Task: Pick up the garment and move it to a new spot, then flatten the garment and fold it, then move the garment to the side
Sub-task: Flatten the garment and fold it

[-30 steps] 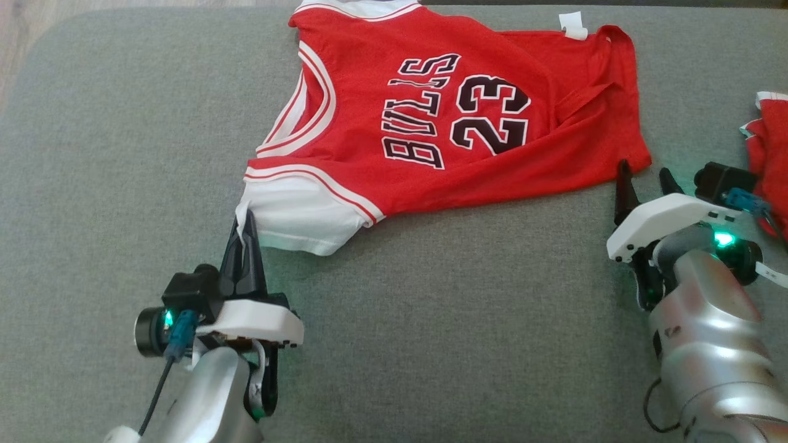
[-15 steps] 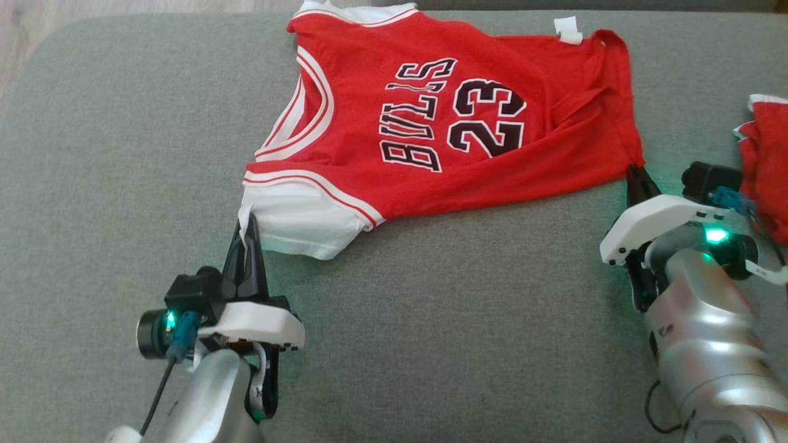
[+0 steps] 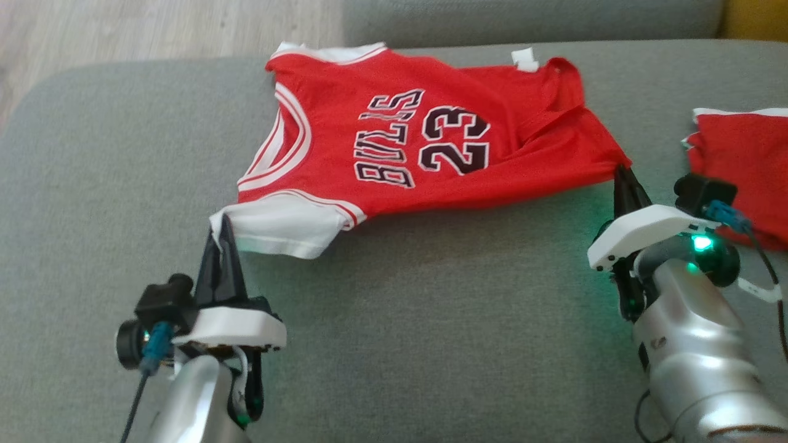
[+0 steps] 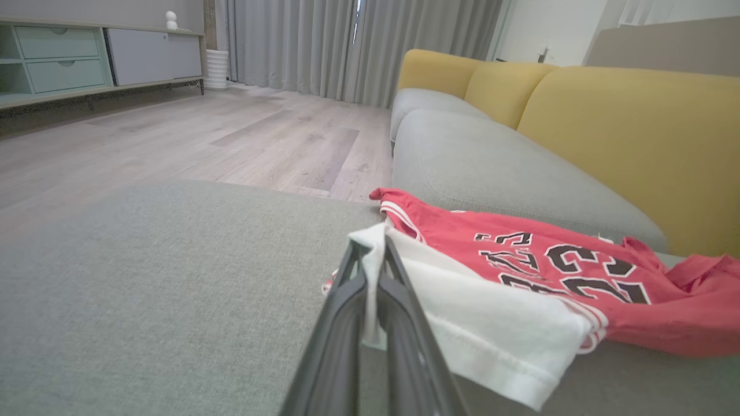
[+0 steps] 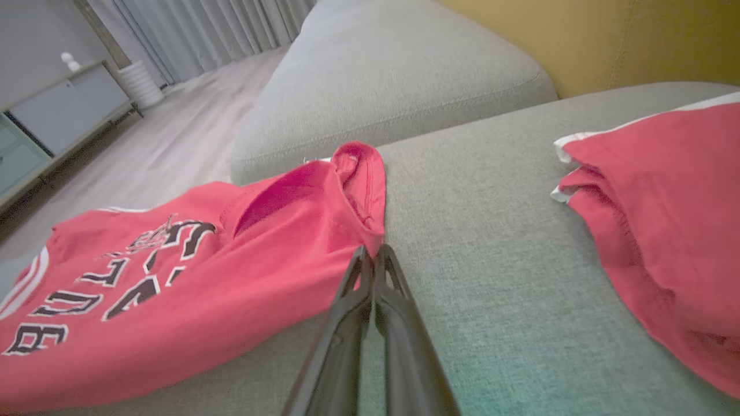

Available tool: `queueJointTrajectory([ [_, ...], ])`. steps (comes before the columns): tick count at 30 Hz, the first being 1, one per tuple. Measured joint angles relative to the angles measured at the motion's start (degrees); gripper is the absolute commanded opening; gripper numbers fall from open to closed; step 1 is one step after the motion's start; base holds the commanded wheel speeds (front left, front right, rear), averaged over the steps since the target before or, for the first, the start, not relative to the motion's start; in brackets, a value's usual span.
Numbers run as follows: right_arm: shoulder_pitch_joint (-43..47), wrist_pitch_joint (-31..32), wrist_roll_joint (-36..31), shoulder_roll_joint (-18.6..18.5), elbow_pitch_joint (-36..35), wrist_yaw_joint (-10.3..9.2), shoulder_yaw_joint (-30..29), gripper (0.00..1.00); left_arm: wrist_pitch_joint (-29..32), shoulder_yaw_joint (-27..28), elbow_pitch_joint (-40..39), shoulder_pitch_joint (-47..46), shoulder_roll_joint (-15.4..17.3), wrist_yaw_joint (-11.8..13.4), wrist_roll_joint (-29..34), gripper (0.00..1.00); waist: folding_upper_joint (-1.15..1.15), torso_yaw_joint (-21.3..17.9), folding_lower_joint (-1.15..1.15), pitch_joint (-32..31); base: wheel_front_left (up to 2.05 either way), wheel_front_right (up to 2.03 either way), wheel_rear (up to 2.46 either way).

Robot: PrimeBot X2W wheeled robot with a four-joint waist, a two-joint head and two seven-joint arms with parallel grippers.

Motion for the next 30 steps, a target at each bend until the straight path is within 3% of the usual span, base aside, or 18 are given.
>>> queueJointTrajectory([
  [3,1.99,0.04,8.15,-0.01,-4.02,0.00,5.12,0.00,-0.05,1.42,-2.44,0.66,0.03,-0.54,-0.16,0.00,0.00,-0.96,0.00,-1.35,0.00,0.00,0.00],
  [7,5.61,6.13,29.03,-0.05,-16.15,0.00,12.06,0.00,-0.05,3.32,-6.35,0.64,0.02,-1.56,-1.57,0.00,0.00,-2.05,-0.01,-3.43,0.00,0.00,0.00],
  [10,8.40,9.14,34.83,-0.03,-25.22,-0.01,13.80,0.00,-0.07,4.72,-8.62,0.62,0.11,-1.94,-3.05,0.00,0.00,-2.90,0.00,-4.99,0.00,0.00,0.00],
  [22,11.30,9.15,23.97,-3.07,-52.97,-0.01,12.16,0.00,2.82,8.82,-24.10,-7.45,2.02,-2.71,-7.36,0.00,0.00,-4.33,0.00,-10.49,0.00,0.00,0.00],
  [30,12.61,12.01,17.16,-2.65,-69.34,0.00,6.71,0.00,6.49,11.02,-40.63,-10.12,2.64,1.01,-7.91,0.00,0.00,-4.72,-0.01,-12.77,0.00,0.00,0.00],
])
